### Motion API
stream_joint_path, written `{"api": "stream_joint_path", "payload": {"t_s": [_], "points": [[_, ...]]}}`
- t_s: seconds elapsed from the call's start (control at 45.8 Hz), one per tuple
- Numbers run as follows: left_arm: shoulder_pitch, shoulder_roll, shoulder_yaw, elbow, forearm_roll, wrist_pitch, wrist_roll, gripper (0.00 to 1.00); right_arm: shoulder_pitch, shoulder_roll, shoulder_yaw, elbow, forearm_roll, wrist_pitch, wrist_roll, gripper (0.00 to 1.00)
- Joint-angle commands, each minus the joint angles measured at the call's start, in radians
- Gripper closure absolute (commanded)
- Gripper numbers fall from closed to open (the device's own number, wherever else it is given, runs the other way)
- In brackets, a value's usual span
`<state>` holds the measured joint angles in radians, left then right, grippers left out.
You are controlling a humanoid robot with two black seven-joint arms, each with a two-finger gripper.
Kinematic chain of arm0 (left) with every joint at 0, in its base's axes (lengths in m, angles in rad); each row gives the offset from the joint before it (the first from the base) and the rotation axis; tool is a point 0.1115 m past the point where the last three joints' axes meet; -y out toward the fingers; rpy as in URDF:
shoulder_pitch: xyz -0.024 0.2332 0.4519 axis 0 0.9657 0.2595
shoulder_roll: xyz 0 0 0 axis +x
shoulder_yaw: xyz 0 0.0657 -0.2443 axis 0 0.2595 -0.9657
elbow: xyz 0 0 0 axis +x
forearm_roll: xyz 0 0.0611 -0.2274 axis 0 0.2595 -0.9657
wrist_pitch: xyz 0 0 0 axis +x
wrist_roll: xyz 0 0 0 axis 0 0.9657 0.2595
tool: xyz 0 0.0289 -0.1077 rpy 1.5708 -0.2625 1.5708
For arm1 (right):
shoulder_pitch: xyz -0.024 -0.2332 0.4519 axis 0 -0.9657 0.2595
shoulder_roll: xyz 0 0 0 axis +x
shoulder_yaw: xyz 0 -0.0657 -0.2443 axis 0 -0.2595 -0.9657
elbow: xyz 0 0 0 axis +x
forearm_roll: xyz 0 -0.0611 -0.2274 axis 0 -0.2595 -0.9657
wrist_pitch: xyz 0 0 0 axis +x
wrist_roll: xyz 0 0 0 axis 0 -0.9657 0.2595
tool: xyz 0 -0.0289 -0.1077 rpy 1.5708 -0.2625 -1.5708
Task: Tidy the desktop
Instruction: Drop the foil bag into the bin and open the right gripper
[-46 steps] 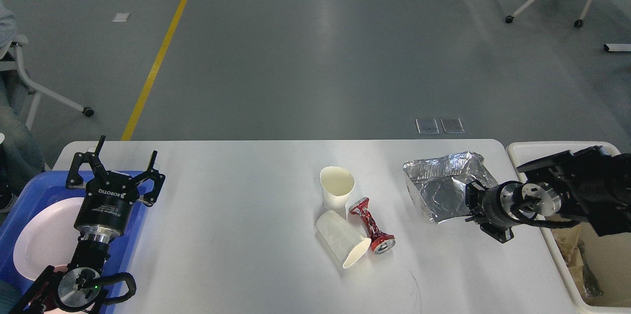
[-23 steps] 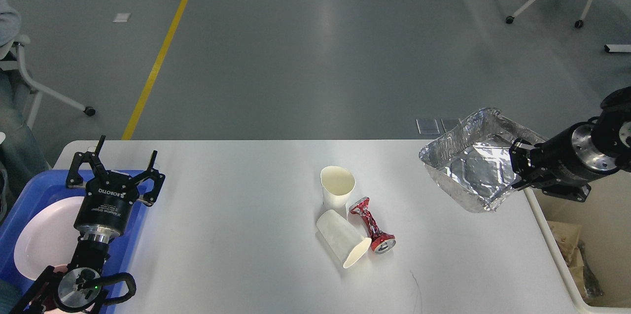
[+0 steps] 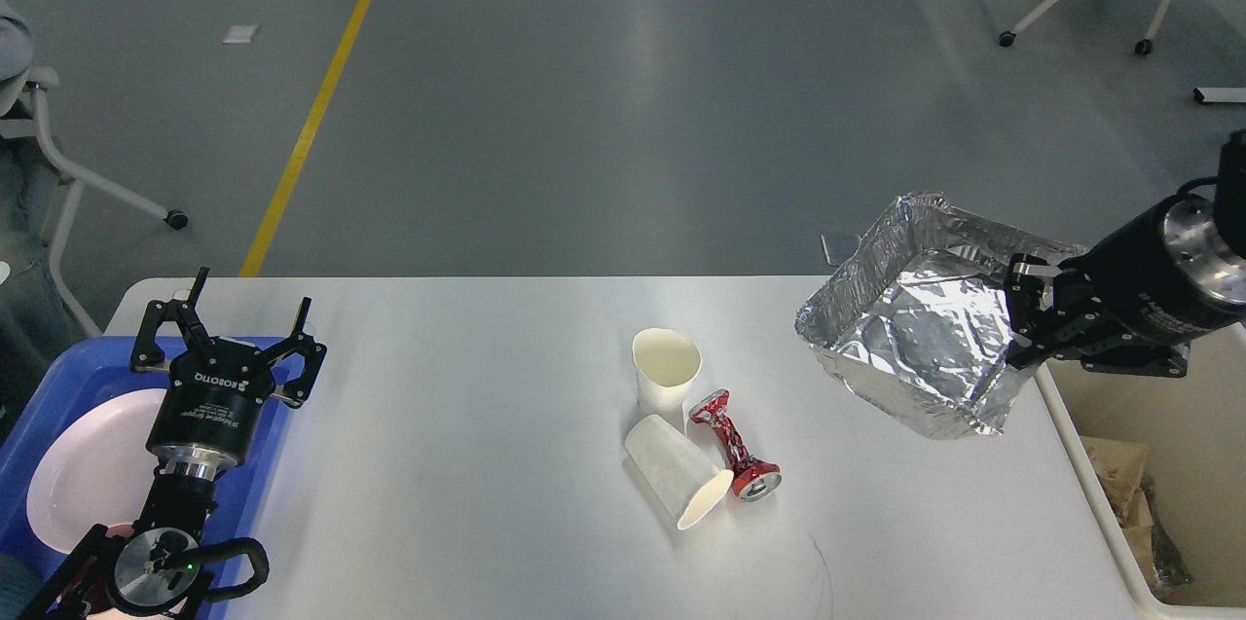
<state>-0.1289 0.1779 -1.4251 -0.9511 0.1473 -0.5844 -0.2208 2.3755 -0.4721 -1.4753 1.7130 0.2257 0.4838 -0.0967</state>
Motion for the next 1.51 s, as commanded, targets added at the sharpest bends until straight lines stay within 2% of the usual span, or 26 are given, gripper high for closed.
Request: {"api": "stream_joint_path", "payload": {"t_s": [0.0,0.153,0.393,0.546,0.699,0.83,0.918,1.18,1.377,1.486], "points": [[0.000,0.000,0.000,0.000,0.000,0.000,-0.002,0.04,-0.013,-0.054,-0.058,-0.030,-0.003,-0.014,0.000,1.00],[0.000,0.000,0.000,0.000,0.000,0.000,-0.002,0.04,-0.136,-0.186,-0.098,-0.183,-0.003,-0.030,-0.001,1.00],[0.000,0.000,0.000,0.000,0.000,0.000,-0.002,0.04,-0.444,-0.339,-0.056,-0.505,0.004,-0.031,-0.001,1.00],[0.000,0.000,0.000,0.000,0.000,0.000,-0.002,0.04,-0.688,-0.441,0.099,-0.700,0.006,-0.039,0.000,1.00],[0.000,0.000,0.000,0.000,0.000,0.000,-0.002,0.04,-1.024,-0.451,0.372,-0.889,0.004,-0.112,-0.001,1.00],[0.000,0.000,0.000,0.000,0.000,0.000,-0.002,0.04,-1.263,-0.432,0.573,-1.021,0.003,-0.227,-0.001,1.00],[0.000,0.000,0.000,0.000,0.000,0.000,-0.002,0.04,-1.387,-0.373,0.661,-1.102,0.003,-0.307,-0.006,1.00],[0.000,0.000,0.000,0.000,0.000,0.000,-0.002,0.04,-1.653,-0.117,0.698,-1.444,0.012,-0.519,-0.012,1.00],[0.000,0.000,0.000,0.000,0.000,0.000,-0.002,0.04,-1.788,0.035,0.687,-1.621,0.009,-0.562,-0.023,1.00],[0.000,0.000,0.000,0.000,0.000,0.000,-0.002,0.04,-1.796,0.053,0.685,-1.627,0.009,-0.564,-0.023,1.00]]}}
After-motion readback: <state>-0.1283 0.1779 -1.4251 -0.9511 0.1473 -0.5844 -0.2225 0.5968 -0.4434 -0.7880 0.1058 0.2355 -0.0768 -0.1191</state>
